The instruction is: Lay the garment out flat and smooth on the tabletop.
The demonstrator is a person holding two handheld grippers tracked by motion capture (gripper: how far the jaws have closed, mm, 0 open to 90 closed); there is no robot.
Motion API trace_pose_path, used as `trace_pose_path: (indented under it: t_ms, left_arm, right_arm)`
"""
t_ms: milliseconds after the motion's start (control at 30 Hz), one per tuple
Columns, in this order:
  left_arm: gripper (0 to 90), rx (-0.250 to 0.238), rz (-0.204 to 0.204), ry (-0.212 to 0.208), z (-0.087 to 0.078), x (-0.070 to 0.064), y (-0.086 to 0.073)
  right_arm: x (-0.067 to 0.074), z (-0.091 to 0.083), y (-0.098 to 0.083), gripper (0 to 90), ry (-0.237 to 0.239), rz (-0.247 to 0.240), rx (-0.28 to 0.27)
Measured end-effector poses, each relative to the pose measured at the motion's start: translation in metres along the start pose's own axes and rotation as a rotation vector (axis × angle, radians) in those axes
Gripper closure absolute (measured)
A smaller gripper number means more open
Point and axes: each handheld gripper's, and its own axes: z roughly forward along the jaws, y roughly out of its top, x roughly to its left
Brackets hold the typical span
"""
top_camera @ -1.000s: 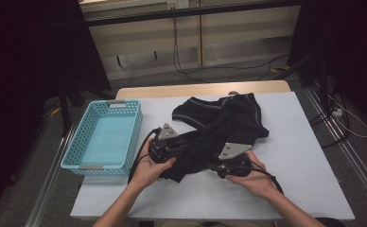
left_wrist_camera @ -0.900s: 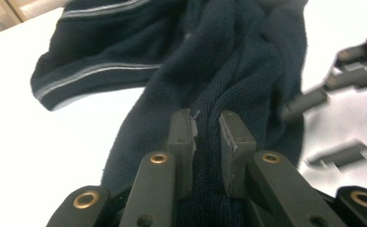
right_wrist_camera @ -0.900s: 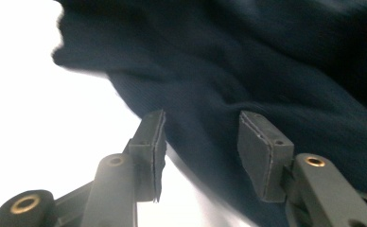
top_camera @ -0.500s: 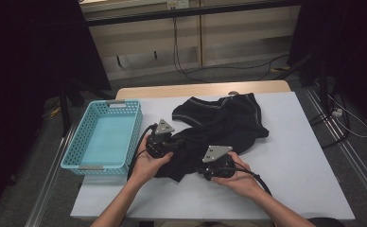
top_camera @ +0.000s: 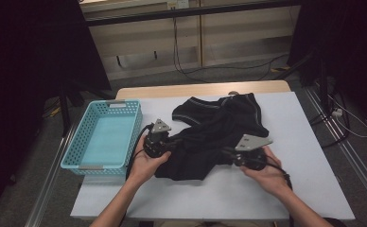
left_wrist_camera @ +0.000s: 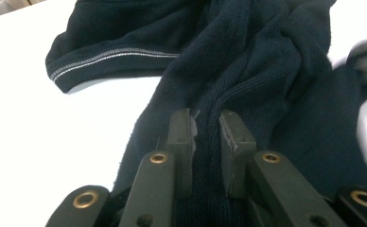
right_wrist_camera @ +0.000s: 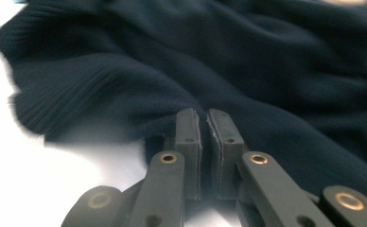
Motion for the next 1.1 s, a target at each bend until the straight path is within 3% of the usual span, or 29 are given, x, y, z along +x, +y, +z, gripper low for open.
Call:
trace_pose_path:
  t_ms: [167,400,467,533,600,733,833,933,1033,1100]
  left_arm:
    - [77.5,0.008,-0.019,-0.008,0.000,0.003,-0.002]
    - [77.3,0.022,-0.030,-0.018,0.004,0.004,-0.007]
    - [76.2,0.015,-0.044,-0.019,0.004,0.005,-0.009]
    - [71.9,0.017,-0.044,-0.017,0.005,0.005,-0.011]
    - [62.2,0.019,-0.044,-0.024,0.004,0.003,-0.013]
    - [51.4,-0.007,-0.040,-0.026,-0.006,-0.001,-0.015]
    - [50.3,-0.016,-0.027,-0.021,-0.017,-0.005,-0.018]
    - [51.5,-0.011,-0.014,-0.034,-0.028,-0.011,-0.027]
    - [58.6,0.018,0.021,-0.063,-0.036,-0.016,-0.042]
    - [64.7,0.059,0.039,-0.070,-0.034,-0.019,-0.051]
  right_arm:
    - [-0.032,-0.024,-0.007,84.6,-0.095,0.041,-0.021]
    - [-0.071,-0.042,-0.018,85.2,-0.251,0.099,-0.023]
    - [-0.078,-0.041,-0.023,85.2,-0.251,0.127,-0.013]
    - [-0.078,-0.038,-0.025,85.0,-0.243,0.126,-0.004]
    - [-0.075,-0.036,-0.024,83.3,-0.214,0.118,-0.008]
    - [-0.070,-0.036,-0.021,72.3,-0.202,0.111,-0.024]
    - [-0.065,-0.040,-0.020,57.1,-0.216,0.114,-0.029]
    - [-0.057,-0.046,-0.020,53.7,-0.210,0.110,-0.038]
    - [-0.048,-0.056,-0.023,58.3,-0.206,0.108,-0.051]
    - [-0.040,-0.059,-0.028,66.3,-0.149,0.101,-0.036]
